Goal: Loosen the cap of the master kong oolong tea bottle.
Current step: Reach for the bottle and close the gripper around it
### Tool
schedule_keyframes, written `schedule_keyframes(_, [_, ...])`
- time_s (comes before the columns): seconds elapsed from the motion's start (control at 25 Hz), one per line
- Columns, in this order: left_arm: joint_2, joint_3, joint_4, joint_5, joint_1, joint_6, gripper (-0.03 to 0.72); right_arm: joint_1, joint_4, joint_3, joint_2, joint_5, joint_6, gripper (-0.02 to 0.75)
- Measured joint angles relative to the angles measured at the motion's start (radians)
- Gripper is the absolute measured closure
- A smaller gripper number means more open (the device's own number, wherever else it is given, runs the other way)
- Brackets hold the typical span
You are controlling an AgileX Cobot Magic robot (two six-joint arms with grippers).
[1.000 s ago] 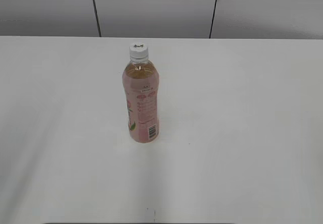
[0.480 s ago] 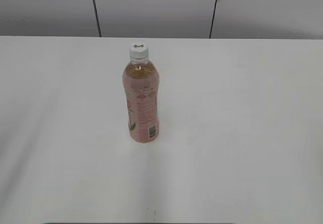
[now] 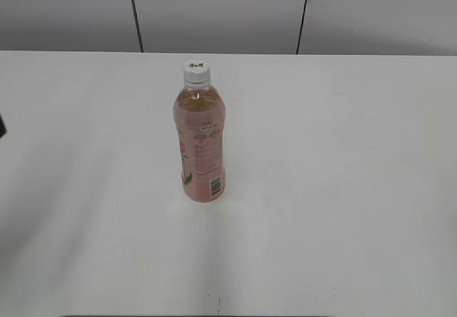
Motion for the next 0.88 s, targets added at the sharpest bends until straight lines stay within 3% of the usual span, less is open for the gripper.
schedule_keyframes(0.4, [0.647,0.0,0.026,-0.474,-0.002,-0.004,0.141,0.0,0.0,0.0,0.0,0.0,0.0,0.381])
schedule_keyframes(0.64, [0.953,-0.001,0.133,-0.842,-0.002,-0.004,0.132,0.0,0.0,0.0,0.0,0.0,0.0,0.381])
schedule_keyframes(0.88, [1.234,-0.031,0.177,-1.071,-0.002,0.003,0.132,0.0,0.0,0.0,0.0,0.0,0.0,0.381])
